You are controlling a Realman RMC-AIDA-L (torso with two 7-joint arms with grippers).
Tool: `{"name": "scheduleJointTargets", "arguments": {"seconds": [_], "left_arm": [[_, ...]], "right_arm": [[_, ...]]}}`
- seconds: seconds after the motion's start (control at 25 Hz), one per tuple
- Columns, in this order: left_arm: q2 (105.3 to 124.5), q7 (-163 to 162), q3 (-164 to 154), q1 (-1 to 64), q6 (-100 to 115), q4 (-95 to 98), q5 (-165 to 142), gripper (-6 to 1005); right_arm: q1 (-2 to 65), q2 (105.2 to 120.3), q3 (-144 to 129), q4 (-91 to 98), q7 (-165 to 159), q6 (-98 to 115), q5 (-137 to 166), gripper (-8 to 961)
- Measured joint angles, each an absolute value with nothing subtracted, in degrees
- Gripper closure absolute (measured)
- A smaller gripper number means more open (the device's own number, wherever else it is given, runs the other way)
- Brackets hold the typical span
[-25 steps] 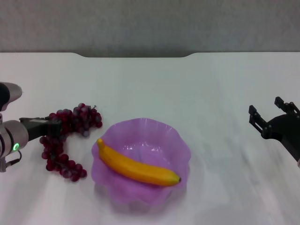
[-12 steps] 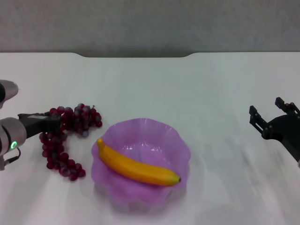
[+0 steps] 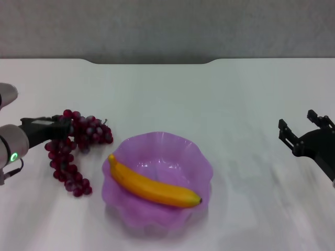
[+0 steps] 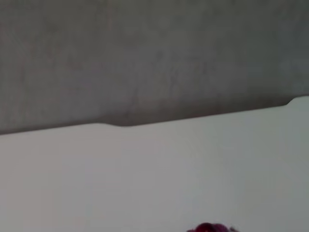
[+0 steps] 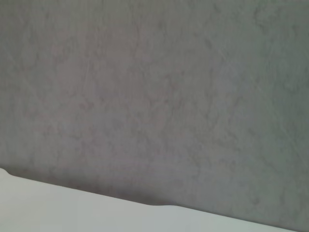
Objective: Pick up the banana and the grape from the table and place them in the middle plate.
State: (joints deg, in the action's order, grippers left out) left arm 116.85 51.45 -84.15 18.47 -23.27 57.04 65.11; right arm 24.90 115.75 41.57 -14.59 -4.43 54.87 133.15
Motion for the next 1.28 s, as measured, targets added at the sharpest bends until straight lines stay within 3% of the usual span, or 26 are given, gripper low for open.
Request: {"name": "scheduleJointTargets", "arguments": {"seconds": [0.76, 1.28], "left_arm": [[116.45, 55.37, -83.16, 8.6, -36.08, 81.69, 74.09, 782], [116.61, 51.63, -80.77, 7.25, -53.18, 92.11, 74.17, 790]], "right_arm": [[24.78, 115.75, 41.57, -14.41, -4.39, 54.47, 133.16, 186], [25.06, 115.75, 41.57, -14.41, -4.39, 53.37, 133.15, 186]]}}
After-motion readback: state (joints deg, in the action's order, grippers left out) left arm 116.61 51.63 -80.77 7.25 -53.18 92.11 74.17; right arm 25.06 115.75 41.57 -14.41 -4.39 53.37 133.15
